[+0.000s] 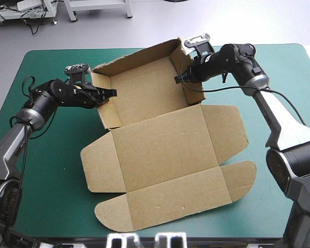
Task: Fold the box
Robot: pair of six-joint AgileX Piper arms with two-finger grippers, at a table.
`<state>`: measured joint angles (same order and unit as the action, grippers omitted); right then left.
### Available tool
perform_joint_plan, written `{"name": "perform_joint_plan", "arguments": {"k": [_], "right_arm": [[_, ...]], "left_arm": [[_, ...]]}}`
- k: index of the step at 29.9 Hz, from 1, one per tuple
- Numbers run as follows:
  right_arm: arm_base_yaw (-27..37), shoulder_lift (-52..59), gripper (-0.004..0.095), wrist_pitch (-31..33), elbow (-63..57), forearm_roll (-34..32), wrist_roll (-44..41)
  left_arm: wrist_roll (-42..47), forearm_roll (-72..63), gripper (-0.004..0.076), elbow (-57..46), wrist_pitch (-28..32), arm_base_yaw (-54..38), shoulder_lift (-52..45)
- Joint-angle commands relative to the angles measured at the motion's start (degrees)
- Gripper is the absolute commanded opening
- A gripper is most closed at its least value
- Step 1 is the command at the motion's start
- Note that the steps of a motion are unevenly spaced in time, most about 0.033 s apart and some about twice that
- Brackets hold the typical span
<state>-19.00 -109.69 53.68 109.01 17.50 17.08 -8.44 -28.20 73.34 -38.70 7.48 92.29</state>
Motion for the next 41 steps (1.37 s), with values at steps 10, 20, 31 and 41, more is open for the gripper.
{"name": "perform_joint_plan", "arguments": {"k": [10, 20, 31, 41], "right_arm": [[-9.4, -3.2, -0.0023, 10.7, 1.6, -6.3, -6.0], [-11.3, -6.6, -0.0023, 16.6, 1.7, -10.5, -11.6], [-4.7, -6.5, -0.0023, 18.2, 7.4, -3.1, -14.2], [-2.5, -6.6, -0.0024, 18.2, 7.4, -3.5, -15.8]], "left_arm": [[-1.4, -1.8, -0.0010, 10.3, -14.5, 3.9, 3.7], [2.4, 18.3, -0.0010, 26.2, -31.5, 10.0, 11.9], [7.5, 21.3, -0.0010, 26.2, -29.2, 11.8, 13.0], [9.6, 22.1, -0.0010, 26.2, -24.5, 13.5, 15.1]]}}
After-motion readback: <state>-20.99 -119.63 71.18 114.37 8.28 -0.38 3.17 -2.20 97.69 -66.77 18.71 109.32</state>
